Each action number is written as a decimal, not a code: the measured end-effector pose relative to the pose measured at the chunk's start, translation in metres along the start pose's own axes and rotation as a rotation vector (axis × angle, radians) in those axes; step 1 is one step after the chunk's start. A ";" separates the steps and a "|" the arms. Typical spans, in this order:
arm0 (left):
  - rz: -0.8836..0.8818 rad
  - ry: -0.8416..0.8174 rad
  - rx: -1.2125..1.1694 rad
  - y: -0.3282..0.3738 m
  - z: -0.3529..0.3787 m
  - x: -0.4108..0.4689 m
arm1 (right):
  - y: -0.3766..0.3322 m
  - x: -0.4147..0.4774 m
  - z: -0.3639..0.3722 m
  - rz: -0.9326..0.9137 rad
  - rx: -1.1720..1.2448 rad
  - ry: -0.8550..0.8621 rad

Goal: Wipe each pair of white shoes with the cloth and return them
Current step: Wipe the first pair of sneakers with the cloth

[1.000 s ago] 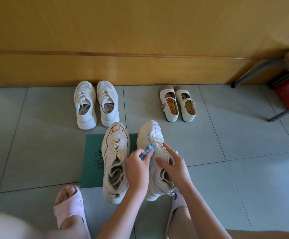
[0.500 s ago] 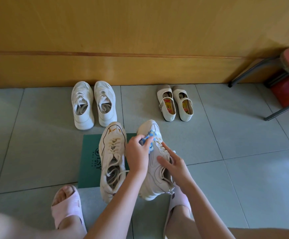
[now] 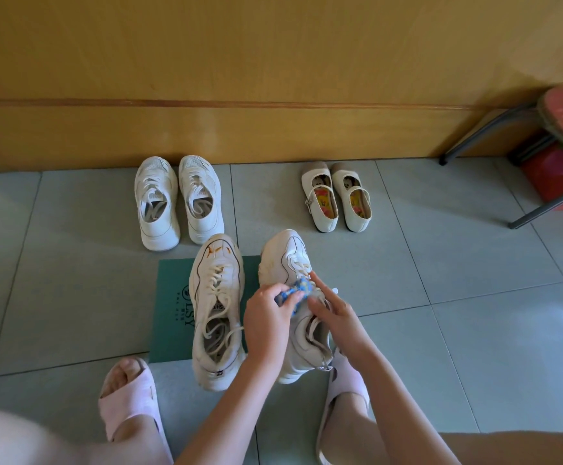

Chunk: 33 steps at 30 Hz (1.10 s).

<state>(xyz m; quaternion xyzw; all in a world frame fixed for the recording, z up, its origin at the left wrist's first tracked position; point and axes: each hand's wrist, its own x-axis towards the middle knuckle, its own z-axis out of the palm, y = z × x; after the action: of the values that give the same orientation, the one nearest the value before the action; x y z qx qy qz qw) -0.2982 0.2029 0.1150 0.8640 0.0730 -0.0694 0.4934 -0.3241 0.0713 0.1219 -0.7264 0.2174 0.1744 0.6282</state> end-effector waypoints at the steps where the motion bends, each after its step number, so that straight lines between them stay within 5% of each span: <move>1: -0.014 -0.015 0.003 -0.001 -0.001 -0.003 | 0.001 0.000 0.001 -0.006 -0.001 0.012; 7: -0.082 -0.046 -0.041 -0.005 -0.008 -0.020 | 0.001 -0.002 0.003 -0.026 0.012 0.019; 20: -0.064 0.171 -0.037 0.016 0.008 0.028 | 0.004 -0.002 0.011 -0.055 0.045 0.151; 33: -0.096 0.062 -0.052 -0.003 0.006 -0.017 | 0.008 0.001 0.012 -0.069 0.049 0.106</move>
<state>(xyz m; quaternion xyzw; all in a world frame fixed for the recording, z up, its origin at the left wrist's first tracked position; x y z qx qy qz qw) -0.3161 0.1981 0.1133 0.8480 0.1316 -0.0644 0.5094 -0.3276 0.0826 0.1130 -0.7260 0.2292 0.1085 0.6393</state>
